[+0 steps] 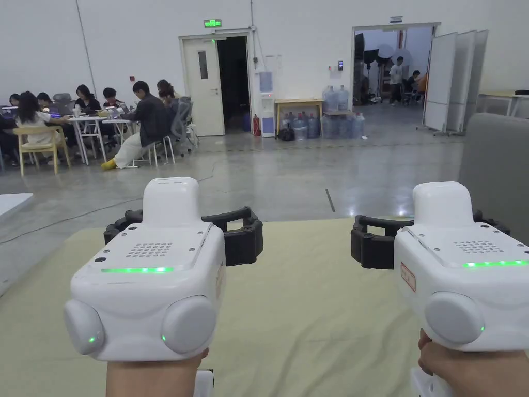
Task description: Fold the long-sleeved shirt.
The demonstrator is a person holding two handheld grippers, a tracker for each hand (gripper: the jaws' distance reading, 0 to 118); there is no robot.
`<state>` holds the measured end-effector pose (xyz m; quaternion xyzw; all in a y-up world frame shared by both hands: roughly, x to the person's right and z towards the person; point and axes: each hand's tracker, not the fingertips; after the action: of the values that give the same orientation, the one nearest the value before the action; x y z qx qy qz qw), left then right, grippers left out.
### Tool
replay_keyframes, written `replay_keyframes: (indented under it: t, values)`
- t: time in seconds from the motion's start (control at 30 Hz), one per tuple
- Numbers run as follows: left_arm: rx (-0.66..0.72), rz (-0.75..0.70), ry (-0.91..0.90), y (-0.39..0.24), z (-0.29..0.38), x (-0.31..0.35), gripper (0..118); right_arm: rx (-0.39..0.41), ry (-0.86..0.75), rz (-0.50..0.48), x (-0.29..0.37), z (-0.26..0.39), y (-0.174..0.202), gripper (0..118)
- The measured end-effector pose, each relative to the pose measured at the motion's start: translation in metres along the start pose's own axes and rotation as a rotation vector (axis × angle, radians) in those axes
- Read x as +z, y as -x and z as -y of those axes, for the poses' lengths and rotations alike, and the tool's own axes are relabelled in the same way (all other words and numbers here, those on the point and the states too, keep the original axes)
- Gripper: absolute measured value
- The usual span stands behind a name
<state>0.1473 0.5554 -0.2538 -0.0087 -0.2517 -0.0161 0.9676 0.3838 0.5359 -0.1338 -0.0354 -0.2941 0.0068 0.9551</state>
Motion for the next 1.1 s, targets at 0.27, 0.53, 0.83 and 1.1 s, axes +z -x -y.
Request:
replay_keyframes:
  t: [0.27,0.53,0.83,1.1]
  values:
    - [-0.002,-0.001,0.006,-0.0004,0.0007,-0.0012,118,0.022,-0.01,-0.002,0.0003,0.0023,0.002,118]
    - [0.003,-0.003,0.014,0.0018,0.0013,-0.0038,118,0.031,-0.012,-0.004,-0.001,0.0024,0.0037,118]
    - [-0.001,-0.001,0.018,0.0015,0.0025,-0.0055,118,0.019,-0.016,-0.014,-0.0016,0.003,0.0014,118]
    - [-0.001,0.003,0.016,0.0011,0.0015,-0.0057,118,0.033,-0.018,-0.025,-0.0017,0.0035,0.0027,118]
